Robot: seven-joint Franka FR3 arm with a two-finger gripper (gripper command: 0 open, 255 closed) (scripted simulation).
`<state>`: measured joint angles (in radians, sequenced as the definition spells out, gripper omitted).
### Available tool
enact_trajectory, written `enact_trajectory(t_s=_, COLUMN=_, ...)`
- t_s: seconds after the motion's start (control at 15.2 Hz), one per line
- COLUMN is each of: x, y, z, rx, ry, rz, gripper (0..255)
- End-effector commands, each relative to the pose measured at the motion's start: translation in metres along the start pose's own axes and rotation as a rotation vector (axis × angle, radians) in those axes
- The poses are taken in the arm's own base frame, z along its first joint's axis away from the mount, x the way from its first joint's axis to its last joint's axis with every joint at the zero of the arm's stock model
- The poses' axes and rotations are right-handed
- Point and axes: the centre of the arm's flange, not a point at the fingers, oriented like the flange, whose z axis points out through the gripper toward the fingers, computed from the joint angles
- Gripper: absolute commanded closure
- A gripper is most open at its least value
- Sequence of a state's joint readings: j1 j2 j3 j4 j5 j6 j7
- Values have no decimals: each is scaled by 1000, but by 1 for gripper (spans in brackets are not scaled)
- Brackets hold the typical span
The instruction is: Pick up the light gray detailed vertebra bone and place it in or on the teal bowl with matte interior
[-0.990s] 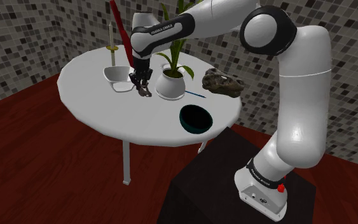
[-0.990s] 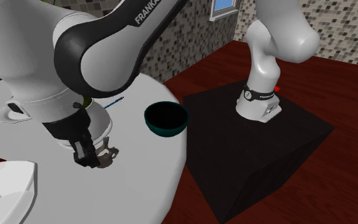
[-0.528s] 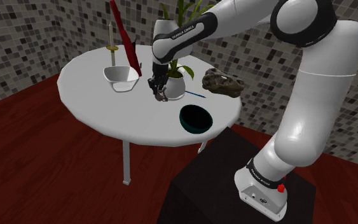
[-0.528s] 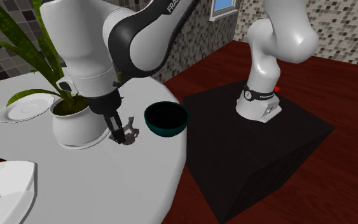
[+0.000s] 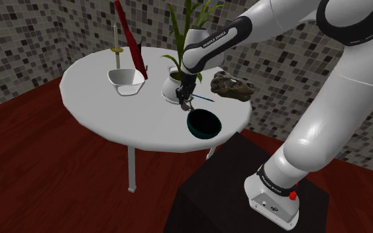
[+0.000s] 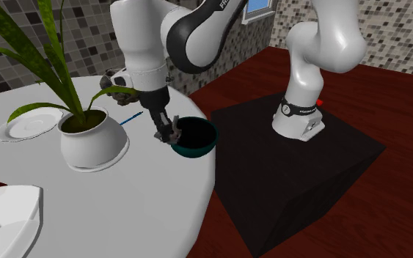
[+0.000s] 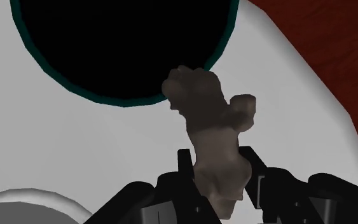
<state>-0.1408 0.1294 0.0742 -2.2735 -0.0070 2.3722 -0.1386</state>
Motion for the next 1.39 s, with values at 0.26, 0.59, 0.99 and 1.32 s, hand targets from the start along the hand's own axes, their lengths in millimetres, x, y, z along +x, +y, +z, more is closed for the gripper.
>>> enact_trajectory(t_s=0.26, x=-72, y=39, z=5, rx=1, ry=0, rz=-1, gripper=255)
enact_trajectory(t_s=0.59, x=-93, y=51, z=23, rx=1, ry=0, rz=-1, gripper=255)
enact_trajectory(t_s=0.99, x=-92, y=52, z=55, rx=1, ry=0, rz=-1, gripper=255)
enact_trajectory(t_s=1.32, x=-92, y=52, z=60, rx=1, ry=0, rz=-1, gripper=255)
